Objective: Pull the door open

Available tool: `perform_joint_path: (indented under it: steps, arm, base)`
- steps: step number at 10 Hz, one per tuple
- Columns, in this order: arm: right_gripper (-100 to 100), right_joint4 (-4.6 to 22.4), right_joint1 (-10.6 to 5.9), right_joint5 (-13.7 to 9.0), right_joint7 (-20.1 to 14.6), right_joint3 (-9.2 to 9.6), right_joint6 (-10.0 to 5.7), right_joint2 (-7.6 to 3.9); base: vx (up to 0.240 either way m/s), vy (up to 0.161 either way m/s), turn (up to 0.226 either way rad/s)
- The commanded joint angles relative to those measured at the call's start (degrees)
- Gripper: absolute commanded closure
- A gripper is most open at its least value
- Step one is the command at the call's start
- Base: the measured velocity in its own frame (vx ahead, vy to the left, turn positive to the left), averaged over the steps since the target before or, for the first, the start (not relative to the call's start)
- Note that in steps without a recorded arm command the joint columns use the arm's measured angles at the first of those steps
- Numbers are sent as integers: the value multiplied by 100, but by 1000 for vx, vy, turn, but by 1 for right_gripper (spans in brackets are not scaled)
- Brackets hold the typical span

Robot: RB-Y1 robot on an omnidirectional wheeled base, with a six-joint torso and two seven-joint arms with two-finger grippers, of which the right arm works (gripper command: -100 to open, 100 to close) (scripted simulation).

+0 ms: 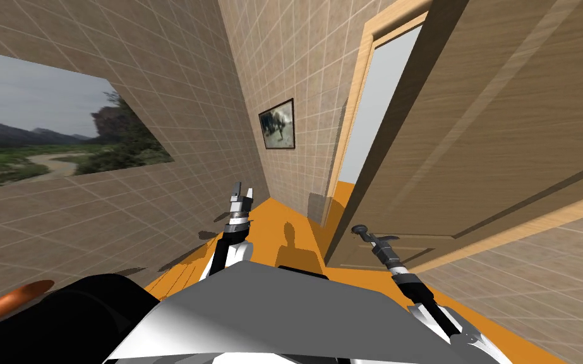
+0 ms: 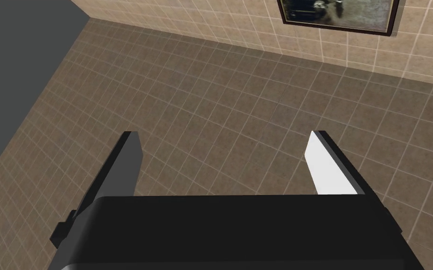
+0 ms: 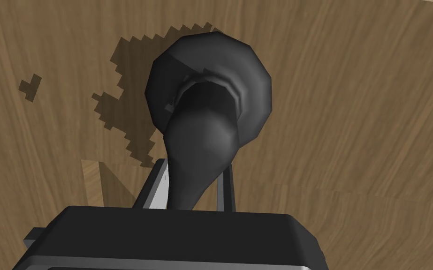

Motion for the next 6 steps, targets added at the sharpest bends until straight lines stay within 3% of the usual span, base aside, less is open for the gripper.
perform_joint_path:
  steps: [1, 2, 3, 6]
  arm:
    - [100, 61, 56, 8, -62, 38, -191, -67]
    - [100, 58, 19, 4, -35, 23, -113, -33]
    - [100, 120, 91, 1, -75, 53, -268, -73]
    - [100, 203, 202, -14, -129, 86, -512, -156]
  base:
    - [-177, -85, 143]
    - [-74, -37, 31]
    - [-117, -79, 189]
    - [-188, -91, 173]
